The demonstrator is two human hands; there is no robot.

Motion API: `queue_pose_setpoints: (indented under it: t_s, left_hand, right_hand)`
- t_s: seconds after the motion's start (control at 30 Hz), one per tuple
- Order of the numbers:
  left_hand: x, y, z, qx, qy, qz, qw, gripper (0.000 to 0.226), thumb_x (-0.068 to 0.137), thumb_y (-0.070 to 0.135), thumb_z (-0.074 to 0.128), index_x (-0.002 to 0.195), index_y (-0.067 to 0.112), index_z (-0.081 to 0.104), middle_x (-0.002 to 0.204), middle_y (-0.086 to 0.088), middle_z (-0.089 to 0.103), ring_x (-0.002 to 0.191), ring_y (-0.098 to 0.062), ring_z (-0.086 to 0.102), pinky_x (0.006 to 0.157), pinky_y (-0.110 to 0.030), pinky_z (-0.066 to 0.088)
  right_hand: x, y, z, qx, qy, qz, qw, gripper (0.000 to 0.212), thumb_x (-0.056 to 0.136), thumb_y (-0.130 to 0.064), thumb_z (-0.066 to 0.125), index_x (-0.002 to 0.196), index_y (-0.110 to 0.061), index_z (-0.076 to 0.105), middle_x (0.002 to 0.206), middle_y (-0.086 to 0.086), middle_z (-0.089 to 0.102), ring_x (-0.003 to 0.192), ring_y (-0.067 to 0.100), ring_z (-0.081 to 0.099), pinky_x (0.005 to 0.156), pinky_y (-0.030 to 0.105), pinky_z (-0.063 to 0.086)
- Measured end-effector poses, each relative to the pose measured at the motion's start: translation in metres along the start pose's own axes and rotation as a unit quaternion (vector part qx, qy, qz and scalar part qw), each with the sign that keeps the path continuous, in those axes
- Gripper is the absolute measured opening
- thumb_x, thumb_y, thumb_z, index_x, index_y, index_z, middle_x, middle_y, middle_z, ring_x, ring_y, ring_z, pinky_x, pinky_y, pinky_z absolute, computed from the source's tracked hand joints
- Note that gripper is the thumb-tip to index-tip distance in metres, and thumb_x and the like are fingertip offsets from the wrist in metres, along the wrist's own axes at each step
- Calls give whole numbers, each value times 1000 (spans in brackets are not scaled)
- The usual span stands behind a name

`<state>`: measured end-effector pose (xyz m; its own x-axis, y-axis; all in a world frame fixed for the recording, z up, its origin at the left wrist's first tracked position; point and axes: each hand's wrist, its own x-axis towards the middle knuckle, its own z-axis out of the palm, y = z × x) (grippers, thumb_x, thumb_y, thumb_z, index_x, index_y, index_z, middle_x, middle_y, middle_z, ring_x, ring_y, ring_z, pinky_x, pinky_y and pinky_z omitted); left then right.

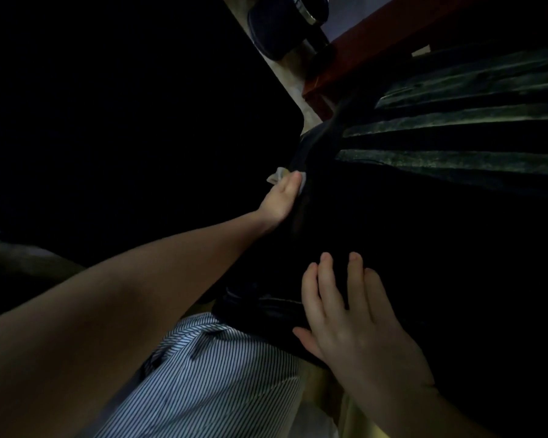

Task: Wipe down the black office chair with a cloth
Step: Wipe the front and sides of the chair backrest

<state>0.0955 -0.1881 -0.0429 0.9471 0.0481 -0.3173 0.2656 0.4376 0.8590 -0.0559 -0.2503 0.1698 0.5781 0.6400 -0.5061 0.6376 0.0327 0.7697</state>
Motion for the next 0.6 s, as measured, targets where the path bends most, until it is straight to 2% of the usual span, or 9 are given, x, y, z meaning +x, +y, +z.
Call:
queue_pose_setpoints:
  t_s: [0.07, 0.13, 0.3, 0.43, 0.5, 0.6]
  left_hand:
    - [-2, -13, -1, 12, 13, -42, 999, 43, 102, 37, 30, 114, 8, 60, 119, -16, 57, 117, -25, 50, 102, -31, 32]
    - [-6, -30, -9, 55, 4, -79, 995, 45, 101, 38, 32, 123, 8, 58, 127, -17, 55, 123, -27, 48, 104, -28, 33]
    - [-33, -43, -18, 84, -13, -79, 993, 43, 101, 39, 31, 127, 14, 54, 128, -14, 55, 123, -25, 48, 98, -25, 32]
    - [-66, -41, -23, 79, -20, -54, 995, 41, 102, 36, 29, 114, 9, 58, 116, -14, 59, 112, -27, 53, 93, -29, 36]
    - [-83, -46, -28, 69, -27, -51, 996, 39, 102, 34, 31, 111, 9, 59, 113, -11, 61, 109, -23, 55, 90, -26, 37]
    - [-107, -54, -36, 104, -43, -27, 993, 38, 101, 32, 33, 120, 11, 58, 122, -7, 57, 115, -17, 51, 89, -18, 32]
  right_hand:
    - [1, 1, 1, -7, -5, -3, 1000, 63, 84, -45, 31, 121, 4, 47, 118, 24, 61, 102, 44, 61, 92, 49, 33]
    - [2, 2, 3, -20, -2, -6, 1000, 63, 85, -44, 31, 121, 4, 48, 119, 24, 61, 102, 44, 61, 92, 49, 33]
    - [5, 3, 8, -24, 24, -3, 999, 66, 83, -47, 33, 121, 4, 49, 118, 24, 62, 102, 43, 61, 92, 48, 33]
    - [6, 4, 9, -24, 53, -4, 998, 68, 82, -52, 39, 122, 3, 48, 118, 23, 61, 102, 43, 61, 92, 49, 32]
    - [6, 4, 10, -29, 63, -4, 998, 72, 81, -55, 43, 123, 3, 47, 119, 23, 61, 102, 43, 61, 92, 49, 32]
    - [6, 5, 10, -33, 73, -2, 997, 77, 78, -60, 48, 123, 3, 46, 119, 23, 61, 102, 43, 61, 92, 49, 32]
